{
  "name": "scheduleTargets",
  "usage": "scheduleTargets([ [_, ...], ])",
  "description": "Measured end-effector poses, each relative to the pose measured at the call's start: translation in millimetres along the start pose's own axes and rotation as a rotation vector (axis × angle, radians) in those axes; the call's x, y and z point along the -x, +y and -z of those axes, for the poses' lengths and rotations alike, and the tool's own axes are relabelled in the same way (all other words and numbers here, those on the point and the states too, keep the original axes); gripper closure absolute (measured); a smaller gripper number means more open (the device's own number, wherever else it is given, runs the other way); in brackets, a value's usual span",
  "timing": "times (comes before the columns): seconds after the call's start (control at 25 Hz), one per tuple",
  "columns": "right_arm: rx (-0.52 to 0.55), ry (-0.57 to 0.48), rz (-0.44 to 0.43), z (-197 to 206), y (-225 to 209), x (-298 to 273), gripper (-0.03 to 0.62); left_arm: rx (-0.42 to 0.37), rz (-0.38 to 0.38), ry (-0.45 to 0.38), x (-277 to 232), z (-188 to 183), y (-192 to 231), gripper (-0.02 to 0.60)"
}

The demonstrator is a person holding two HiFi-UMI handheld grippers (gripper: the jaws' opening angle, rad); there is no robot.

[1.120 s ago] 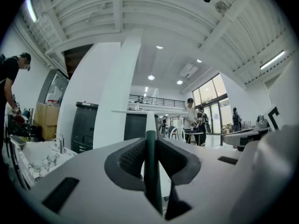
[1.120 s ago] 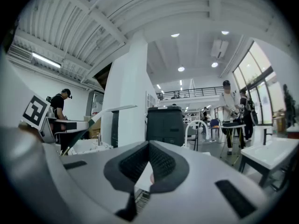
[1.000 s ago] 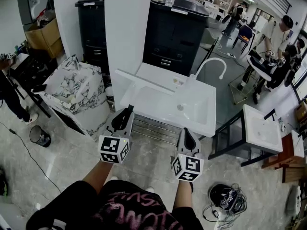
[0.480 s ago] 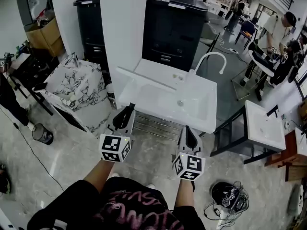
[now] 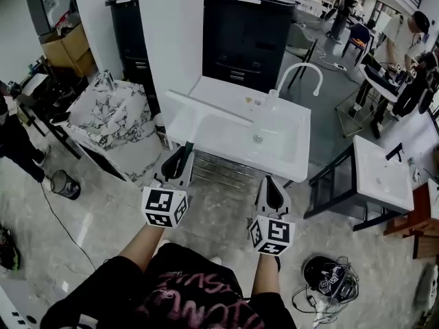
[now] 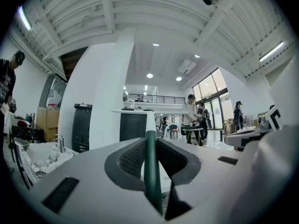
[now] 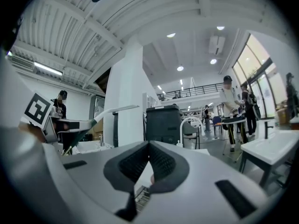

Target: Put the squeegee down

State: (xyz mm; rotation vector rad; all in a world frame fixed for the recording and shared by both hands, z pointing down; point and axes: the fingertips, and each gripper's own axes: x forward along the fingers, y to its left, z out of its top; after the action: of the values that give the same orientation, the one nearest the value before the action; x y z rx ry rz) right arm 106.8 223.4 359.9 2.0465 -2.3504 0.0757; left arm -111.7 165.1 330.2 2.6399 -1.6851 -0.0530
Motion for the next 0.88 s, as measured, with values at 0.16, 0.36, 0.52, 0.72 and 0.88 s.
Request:
scheduleTargets([
  [0.16,-0.012,-0.003,-0.008,4.3,-13.4,10.2,0.574,-0.007,-0.012,0.003,2.4,3.0,-15.2,0.495],
  [0.36,-0.012,0.004,-0.023,8.3,-20.0,11.6,0.574,-0.017,-0.029,0.002,2.0,3.8,-20.3,0.495],
  [0.52,-0.012,-0.001,-0.035,7.6,-23.5,9.0,0.574,-0.020,-0.034,-0.006,-0.8,1.7,-23.6,0.495],
  [0.72,-0.006,0.000,-0.050,10.9,-24.6,3.3,0.574,-0.015,-0.042,-0.006,-4.8,5.7,-22.6,0.495],
  [0.88,0.008,0.004,-0.047,14.3,-27.6,-7.1,0.574,-0.017,-0.044,-0.013,-14.7,7.3,-16.7,0.495],
])
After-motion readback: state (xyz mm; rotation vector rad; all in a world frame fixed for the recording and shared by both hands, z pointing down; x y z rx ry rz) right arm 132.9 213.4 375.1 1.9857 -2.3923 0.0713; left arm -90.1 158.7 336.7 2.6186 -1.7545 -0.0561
